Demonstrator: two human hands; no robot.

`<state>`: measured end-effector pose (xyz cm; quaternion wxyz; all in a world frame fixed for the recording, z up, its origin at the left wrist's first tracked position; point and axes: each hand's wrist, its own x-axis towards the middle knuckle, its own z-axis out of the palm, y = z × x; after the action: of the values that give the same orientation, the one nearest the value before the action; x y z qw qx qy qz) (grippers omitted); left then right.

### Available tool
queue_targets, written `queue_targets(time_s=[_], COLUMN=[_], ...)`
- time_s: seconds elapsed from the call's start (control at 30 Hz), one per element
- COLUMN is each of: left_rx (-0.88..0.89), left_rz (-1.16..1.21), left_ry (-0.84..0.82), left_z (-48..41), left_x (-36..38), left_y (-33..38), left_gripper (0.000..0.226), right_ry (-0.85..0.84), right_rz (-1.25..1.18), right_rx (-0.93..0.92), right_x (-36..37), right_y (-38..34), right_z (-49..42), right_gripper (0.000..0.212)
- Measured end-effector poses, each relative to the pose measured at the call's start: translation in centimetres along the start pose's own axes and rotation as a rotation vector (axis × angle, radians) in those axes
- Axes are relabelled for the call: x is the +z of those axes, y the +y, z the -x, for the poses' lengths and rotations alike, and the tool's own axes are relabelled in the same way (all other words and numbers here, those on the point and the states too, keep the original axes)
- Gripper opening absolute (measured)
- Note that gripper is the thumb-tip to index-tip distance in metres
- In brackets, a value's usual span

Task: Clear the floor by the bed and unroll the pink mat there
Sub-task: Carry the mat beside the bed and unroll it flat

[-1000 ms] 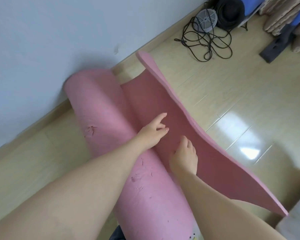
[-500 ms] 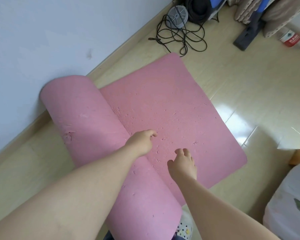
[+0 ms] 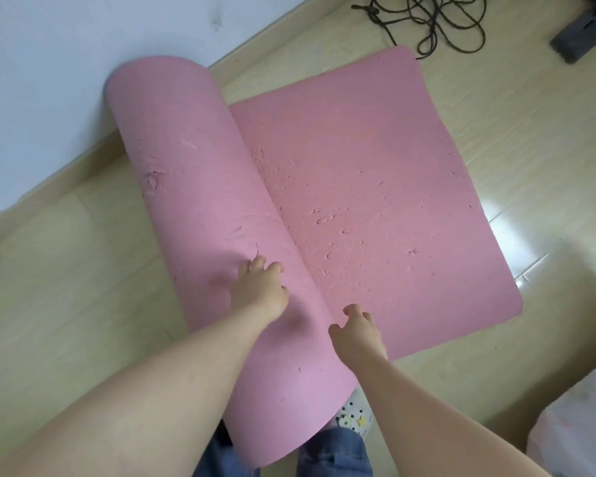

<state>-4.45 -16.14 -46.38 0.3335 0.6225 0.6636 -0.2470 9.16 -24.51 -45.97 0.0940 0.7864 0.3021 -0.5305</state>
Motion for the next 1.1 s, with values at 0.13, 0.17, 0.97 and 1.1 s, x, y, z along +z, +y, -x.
queue_targets(time_s=[0.13, 0.17, 0.97, 1.1], left_rx=[-0.273, -0.337, -0.618, -0.625], left_rz=[0.105, 0.173, 1.067, 1.224], left_ry=[0.060, 0.036, 0.286, 0.285], left_z=[-0.4, -0.5, -2.1, -1.9], left_x=[2.5, 3.2, 10.2, 10.2], left_y=[-3.2, -4.0, -13.8, -13.9], left_gripper=[0.050, 0.055, 0.127, 0.117], right_ry=[-0.054, -0.066, -0.103, -0.202], right_rz=[-0.082, -0.119, -1.030, -1.208], right_rx=[0.078, 0.109, 0.751, 0.802], right_x=[3.7, 4.7, 15.7, 15.5], right_y=[2.3, 2.8, 7.6, 8.3], right_z=[-1.6, -1.8, -3.4, -3.3], right_gripper=[0.050, 0.051, 0.078, 0.069])
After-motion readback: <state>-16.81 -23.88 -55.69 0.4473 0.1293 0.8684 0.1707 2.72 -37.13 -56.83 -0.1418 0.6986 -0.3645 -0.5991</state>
